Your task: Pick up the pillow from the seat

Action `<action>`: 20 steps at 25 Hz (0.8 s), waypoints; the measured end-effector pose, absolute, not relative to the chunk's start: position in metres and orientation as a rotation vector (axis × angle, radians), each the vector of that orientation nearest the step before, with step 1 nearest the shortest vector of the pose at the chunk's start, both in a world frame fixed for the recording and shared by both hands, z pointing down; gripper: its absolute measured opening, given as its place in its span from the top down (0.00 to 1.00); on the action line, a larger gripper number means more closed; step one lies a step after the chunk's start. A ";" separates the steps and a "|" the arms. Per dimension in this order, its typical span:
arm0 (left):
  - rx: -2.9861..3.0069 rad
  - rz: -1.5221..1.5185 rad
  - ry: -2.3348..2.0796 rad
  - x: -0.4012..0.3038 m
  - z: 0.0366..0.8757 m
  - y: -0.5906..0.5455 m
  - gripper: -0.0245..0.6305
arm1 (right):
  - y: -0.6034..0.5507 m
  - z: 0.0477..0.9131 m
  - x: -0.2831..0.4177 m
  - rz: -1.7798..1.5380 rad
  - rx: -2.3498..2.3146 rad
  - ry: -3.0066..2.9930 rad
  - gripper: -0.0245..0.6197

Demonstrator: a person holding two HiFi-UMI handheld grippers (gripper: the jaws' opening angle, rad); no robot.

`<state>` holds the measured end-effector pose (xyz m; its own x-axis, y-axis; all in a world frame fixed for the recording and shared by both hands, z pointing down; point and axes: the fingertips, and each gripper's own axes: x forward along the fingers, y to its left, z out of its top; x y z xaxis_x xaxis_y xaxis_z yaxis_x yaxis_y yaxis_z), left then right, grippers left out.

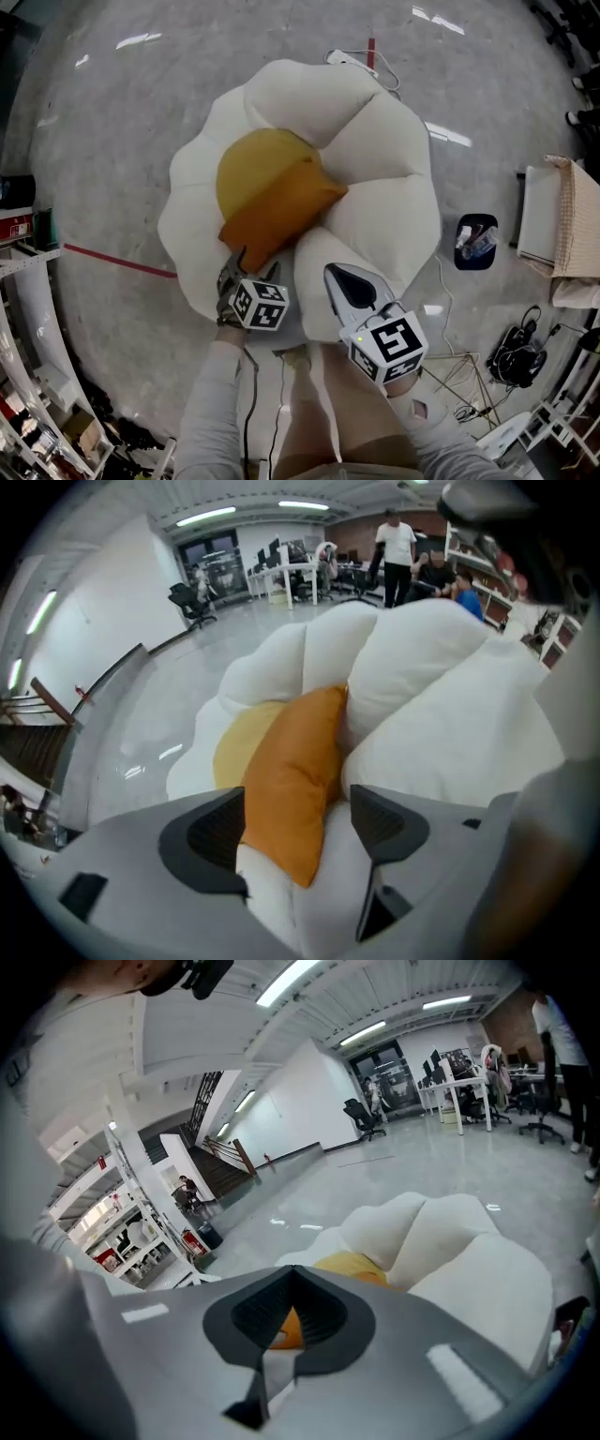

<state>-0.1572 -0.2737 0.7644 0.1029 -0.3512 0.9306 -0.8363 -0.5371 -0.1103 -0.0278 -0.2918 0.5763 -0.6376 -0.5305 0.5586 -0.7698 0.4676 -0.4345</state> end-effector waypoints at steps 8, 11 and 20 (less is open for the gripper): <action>1.891 1.741 -0.991 -0.171 0.876 -0.279 0.26 | -0.304 0.637 -0.027 1.082 1.108 -2.375 0.97; 1.894 1.774 -1.048 -0.181 0.886 -0.289 0.23 | -0.305 0.645 -0.029 1.102 1.120 -2.380 0.97; 1.848 1.845 -1.108 -0.201 0.908 -0.312 0.22 | -0.304 0.658 -0.035 1.144 1.110 -2.377 0.97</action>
